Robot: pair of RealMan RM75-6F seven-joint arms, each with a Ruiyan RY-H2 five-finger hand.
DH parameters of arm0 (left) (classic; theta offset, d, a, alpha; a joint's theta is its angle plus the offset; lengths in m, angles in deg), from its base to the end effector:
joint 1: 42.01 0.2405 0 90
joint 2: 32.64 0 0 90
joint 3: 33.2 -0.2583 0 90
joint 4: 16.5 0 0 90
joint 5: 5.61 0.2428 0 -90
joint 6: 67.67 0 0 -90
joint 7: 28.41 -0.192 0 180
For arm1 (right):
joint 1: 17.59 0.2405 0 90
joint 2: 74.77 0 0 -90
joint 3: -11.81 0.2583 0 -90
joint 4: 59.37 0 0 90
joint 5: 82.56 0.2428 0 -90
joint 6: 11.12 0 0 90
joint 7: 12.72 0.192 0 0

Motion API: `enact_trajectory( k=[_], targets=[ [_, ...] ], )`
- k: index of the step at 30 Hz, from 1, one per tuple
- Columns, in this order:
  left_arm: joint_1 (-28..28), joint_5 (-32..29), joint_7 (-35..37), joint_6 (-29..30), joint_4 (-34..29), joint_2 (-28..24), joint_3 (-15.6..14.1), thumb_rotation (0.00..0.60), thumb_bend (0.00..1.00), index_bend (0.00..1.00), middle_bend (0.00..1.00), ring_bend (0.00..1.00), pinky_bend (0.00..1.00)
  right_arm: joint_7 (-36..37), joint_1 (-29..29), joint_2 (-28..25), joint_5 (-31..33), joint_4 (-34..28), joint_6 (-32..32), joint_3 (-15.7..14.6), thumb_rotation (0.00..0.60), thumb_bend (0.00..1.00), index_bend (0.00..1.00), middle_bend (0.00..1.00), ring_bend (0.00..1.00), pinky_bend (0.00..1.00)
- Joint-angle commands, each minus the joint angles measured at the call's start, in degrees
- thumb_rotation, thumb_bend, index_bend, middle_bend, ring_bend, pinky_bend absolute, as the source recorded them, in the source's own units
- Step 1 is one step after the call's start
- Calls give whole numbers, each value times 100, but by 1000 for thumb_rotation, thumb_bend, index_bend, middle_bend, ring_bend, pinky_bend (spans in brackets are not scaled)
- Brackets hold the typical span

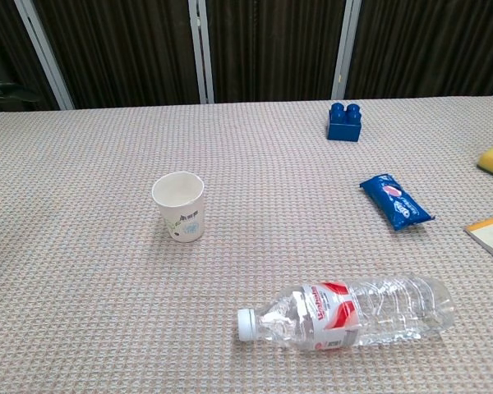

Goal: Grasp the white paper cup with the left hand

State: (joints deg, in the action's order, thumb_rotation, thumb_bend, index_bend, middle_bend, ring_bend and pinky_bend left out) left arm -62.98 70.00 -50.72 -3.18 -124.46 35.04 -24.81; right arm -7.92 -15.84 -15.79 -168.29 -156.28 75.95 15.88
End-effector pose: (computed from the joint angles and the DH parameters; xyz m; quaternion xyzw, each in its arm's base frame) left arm -0.2001 0.3050 0.0432 -0.7071 -0.3805 -0.3572 0.4770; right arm -0.3237 -0.2186 0.1610 0.5583 -0.4075 0.4132 0.5928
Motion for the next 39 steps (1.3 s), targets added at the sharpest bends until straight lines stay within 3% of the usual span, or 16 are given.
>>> enact_trajectory(
  k=[1, 12, 20, 30, 35, 39],
  targets=[
    [-688, -877, -653, -596, -78, 498, 347, 600, 0, 32, 0, 0, 0, 76, 0, -24, 36, 23, -22, 13, 600, 59, 0, 0, 0, 0],
    [-1932, -2803, -2182, -703, 142, 1516, 624, 600, 0, 45, 0, 0, 0, 367, 3, -81, 64, 87, -34, 50, 600, 58, 0, 0, 0, 0],
    [-2786, -3891, -2882, -513, 834, 2284, 663, 600, 0, 99, 0, 0, 0, 576, 21, -116, 150, 138, -111, 83, 600, 58, 0, 0, 0, 0],
    [-3188, -4421, -3056, -298, 1219, 2656, 631, 600, 0, 142, 0, 0, 0, 684, 30, -146, 201, 165, -147, 109, 600, 57, 0, 0, 0, 0],
    [-3294, -4615, -3160, -164, 1241, 2680, 517, 600, 91, 333, 0, 0, 0, 700, 25, -153, 198, 163, -133, 116, 600, 59, 0, 0, 0, 0],
    [-3315, -4669, -3162, -85, 1216, 2643, 444, 600, 154, 397, 0, 0, 0, 683, 18, -151, 180, 149, -116, 109, 600, 57, 0, 0, 0, 0]
  ],
)
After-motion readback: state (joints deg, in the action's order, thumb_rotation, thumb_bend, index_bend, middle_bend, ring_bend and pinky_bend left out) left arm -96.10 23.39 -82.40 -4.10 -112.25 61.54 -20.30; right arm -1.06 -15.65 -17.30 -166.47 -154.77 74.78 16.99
